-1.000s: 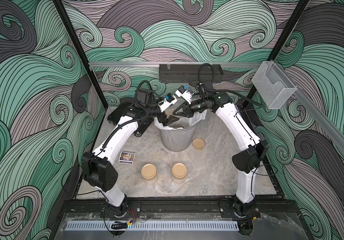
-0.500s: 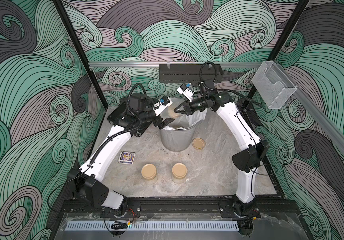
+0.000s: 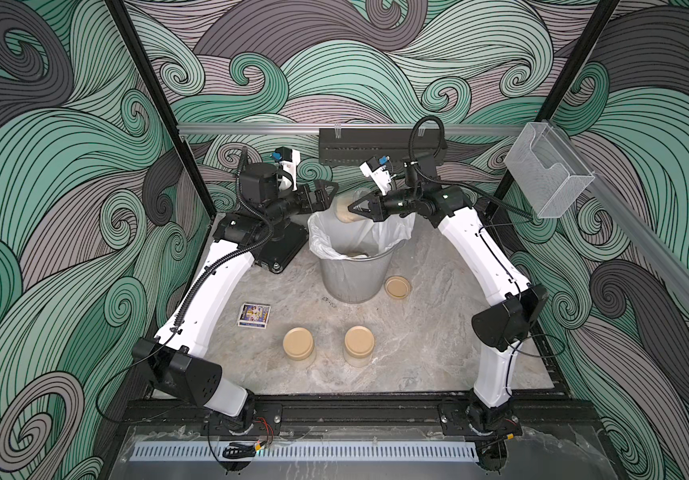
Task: Empty moldy rice from jars
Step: Pour the moldy rice from the jar into the trash bin.
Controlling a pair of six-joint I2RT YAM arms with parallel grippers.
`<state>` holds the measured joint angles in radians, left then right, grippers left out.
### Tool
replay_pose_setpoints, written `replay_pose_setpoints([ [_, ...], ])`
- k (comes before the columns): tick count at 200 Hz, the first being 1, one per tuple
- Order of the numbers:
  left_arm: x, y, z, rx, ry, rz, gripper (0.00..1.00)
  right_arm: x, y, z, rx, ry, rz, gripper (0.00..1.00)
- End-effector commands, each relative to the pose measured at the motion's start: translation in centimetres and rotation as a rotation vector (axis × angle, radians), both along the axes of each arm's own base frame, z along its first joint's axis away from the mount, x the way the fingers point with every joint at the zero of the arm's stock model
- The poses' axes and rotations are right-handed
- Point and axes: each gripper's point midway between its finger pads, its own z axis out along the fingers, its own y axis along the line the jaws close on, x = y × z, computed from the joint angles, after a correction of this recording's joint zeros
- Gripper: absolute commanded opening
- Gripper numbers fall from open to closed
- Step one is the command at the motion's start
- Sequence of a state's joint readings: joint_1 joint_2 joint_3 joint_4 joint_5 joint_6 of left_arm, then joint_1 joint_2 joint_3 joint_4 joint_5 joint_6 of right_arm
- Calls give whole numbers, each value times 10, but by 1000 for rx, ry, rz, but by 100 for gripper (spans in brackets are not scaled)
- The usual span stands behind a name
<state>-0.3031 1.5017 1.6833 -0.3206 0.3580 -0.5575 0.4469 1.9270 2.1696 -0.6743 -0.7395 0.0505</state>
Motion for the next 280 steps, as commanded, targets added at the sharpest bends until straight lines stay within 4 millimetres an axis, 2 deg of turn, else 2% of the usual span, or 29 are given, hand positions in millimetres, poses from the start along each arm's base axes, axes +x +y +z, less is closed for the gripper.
replay_pose_setpoints([
  [1,12,-2,7,-336,171,40,99,-8,-12,83,152,-235,-34,0],
  [26,20,0,3,-519,310,87,99,-12,-15,97,219,-282,-43,0],
  [55,27,-7,-5,-736,449,94,99,-16,-16,102,274,-297,-46,0],
  [76,28,-15,-9,-806,530,70,99,-19,-16,104,302,-293,-44,0],
  [103,31,-28,-23,-888,638,50,99,-24,-15,107,321,-295,-33,0],
  [168,32,-58,-40,-990,771,-4,99,-37,0,97,328,-271,4,0],
  [244,38,-78,-50,-1025,824,-19,98,-53,12,83,339,-242,23,0],
  [280,37,-88,-55,-1022,832,-39,83,-52,12,70,332,-223,8,0],
])
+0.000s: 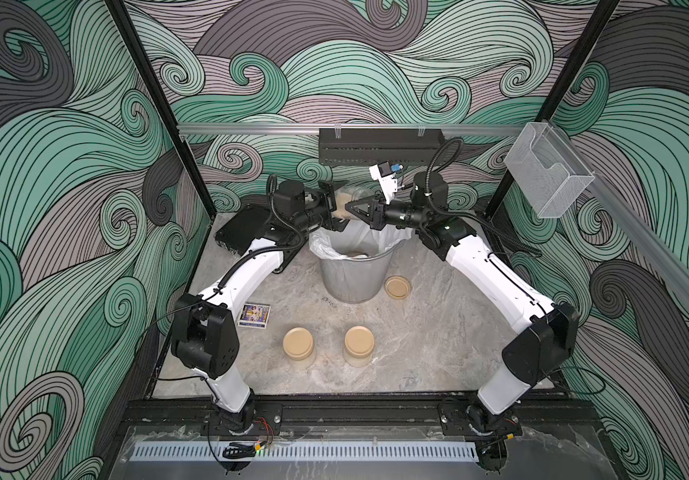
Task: Empty moldy rice from jars
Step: Pour the moldy rice from the jar into the trash bin.
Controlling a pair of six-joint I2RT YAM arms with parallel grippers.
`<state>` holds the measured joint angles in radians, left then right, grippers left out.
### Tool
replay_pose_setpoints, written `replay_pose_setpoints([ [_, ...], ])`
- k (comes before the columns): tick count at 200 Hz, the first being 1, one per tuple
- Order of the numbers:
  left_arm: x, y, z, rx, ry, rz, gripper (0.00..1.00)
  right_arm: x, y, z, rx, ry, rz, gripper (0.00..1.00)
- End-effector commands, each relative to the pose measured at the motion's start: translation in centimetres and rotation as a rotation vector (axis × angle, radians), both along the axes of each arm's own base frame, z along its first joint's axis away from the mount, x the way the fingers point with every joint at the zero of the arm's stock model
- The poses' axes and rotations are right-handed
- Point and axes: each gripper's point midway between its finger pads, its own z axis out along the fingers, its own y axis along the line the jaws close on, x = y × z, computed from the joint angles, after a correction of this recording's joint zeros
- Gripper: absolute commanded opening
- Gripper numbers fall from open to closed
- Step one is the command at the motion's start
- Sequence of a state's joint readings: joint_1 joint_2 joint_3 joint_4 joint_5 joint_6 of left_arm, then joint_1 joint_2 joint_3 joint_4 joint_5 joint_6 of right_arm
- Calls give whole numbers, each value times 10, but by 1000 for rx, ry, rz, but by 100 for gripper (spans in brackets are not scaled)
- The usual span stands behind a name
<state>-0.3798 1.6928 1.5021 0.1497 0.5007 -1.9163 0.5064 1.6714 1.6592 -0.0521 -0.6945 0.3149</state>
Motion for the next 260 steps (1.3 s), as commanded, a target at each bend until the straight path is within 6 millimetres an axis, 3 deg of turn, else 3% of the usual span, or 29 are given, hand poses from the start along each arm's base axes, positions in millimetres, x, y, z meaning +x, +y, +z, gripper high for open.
replay_pose_setpoints([
  [1,0,-11,13,-37,-52,-22,83,-22,0,46,85,-139,42,0],
  [46,-1,-21,16,-56,-83,-40,56,-17,3,36,76,-119,41,0],
  [72,-1,-20,20,-53,-125,-39,47,-16,3,32,69,-106,36,0],
  [117,5,-17,21,-33,-164,-17,40,-13,-6,23,39,-78,-18,49],
  [129,7,-15,23,-18,-175,-11,40,-15,-12,21,26,-73,-35,57],
  [159,12,-5,28,44,-213,12,40,-19,-39,13,16,-41,-124,66],
  [209,15,16,34,157,-273,44,39,-51,-89,12,9,-55,-264,74],
  [260,10,41,41,326,-364,97,39,-89,-150,-43,-92,44,-458,78],
])
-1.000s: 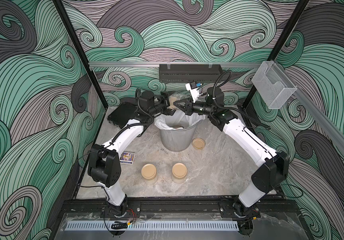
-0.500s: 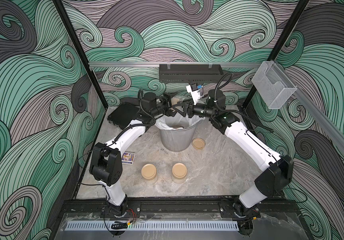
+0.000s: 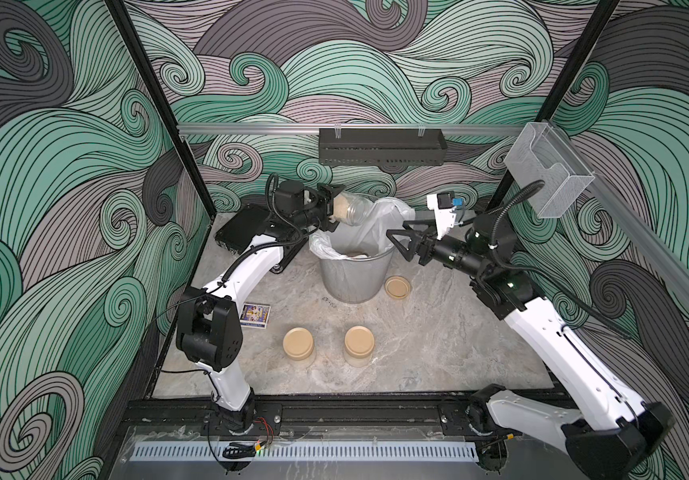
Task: Empty moldy rice from jars
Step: Pour the moldy rice from the jar into the trash bin.
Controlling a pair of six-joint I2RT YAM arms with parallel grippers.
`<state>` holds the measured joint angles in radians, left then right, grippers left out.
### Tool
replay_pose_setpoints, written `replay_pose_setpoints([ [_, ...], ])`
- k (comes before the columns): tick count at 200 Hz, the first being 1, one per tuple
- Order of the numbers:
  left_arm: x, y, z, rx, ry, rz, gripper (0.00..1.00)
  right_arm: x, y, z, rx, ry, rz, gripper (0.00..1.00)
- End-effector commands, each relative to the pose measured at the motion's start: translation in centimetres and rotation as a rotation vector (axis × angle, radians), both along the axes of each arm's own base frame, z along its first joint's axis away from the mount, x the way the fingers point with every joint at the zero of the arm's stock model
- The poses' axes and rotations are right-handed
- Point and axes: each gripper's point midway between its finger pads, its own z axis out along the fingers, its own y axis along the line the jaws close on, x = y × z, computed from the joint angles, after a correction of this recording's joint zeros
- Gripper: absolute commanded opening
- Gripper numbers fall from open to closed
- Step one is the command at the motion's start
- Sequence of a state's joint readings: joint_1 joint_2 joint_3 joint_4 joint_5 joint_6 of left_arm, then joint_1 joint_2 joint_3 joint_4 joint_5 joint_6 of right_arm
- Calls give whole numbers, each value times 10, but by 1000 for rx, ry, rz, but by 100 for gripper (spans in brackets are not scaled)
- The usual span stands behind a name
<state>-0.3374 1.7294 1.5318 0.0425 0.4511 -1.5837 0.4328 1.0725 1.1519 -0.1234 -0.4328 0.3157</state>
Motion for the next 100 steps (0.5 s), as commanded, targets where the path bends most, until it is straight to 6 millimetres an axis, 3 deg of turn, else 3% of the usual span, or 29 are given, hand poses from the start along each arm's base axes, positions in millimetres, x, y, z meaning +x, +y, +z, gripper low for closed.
replay_pose_setpoints([
  [1,-12,17,70,65,-227,32,39,-8,-31,-37,-53,86,-130,78],
  [42,-9,25,73,151,-270,50,38,-31,-79,-92,-76,198,-335,80],
  [71,-7,25,82,166,-303,44,38,-37,-97,-104,-53,207,-423,81],
  [100,-9,26,95,192,-361,41,37,-35,-96,-109,-71,221,-419,82],
])
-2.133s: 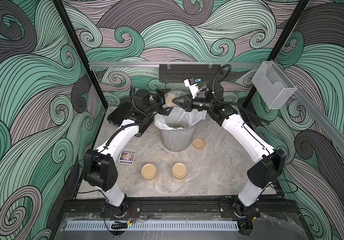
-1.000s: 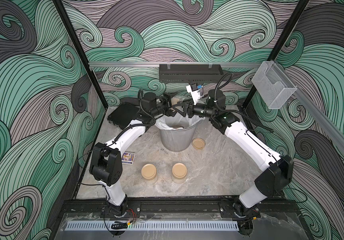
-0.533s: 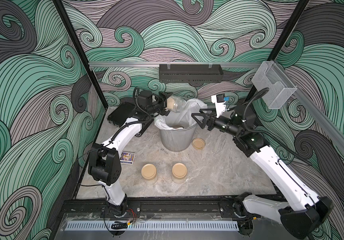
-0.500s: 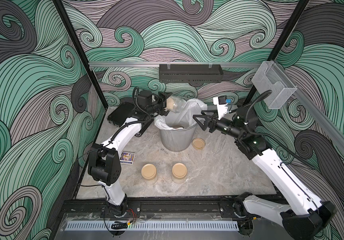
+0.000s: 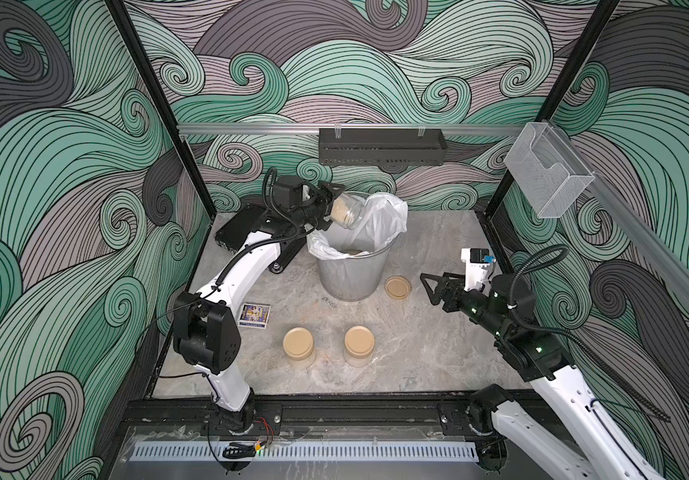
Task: Empty moldy rice from jars
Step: Pour the moldy rice from the jar into the trash bin.
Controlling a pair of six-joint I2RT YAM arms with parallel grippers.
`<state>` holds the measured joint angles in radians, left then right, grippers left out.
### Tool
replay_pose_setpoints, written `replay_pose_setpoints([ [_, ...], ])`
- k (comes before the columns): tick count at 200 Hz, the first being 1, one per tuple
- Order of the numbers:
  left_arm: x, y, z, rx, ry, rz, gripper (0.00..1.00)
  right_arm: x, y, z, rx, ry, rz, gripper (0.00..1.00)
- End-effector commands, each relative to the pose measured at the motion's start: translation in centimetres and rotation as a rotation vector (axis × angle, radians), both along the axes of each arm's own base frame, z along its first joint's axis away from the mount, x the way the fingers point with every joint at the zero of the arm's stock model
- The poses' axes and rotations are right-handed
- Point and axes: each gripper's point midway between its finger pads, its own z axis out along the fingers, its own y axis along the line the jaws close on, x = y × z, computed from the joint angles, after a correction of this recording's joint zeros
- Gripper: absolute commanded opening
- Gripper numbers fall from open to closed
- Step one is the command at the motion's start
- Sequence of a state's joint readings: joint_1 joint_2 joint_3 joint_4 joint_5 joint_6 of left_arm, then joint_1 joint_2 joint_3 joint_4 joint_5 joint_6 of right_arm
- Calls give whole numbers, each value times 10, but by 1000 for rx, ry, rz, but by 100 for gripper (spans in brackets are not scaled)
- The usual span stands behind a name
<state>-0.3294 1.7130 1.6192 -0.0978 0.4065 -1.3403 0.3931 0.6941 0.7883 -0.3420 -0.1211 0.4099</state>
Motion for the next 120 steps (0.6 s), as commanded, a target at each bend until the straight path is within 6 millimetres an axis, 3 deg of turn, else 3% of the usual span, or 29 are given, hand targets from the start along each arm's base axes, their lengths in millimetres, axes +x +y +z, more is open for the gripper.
replay_pose_setpoints([
  [1,-8,14,78,0,-231,22,37,7,-8,1,-1,4,-54,82],
  [71,-18,28,92,156,-330,62,37,13,4,-5,33,35,-18,82],
  [120,-21,41,89,238,-355,113,37,14,5,-10,31,48,-17,82],
])
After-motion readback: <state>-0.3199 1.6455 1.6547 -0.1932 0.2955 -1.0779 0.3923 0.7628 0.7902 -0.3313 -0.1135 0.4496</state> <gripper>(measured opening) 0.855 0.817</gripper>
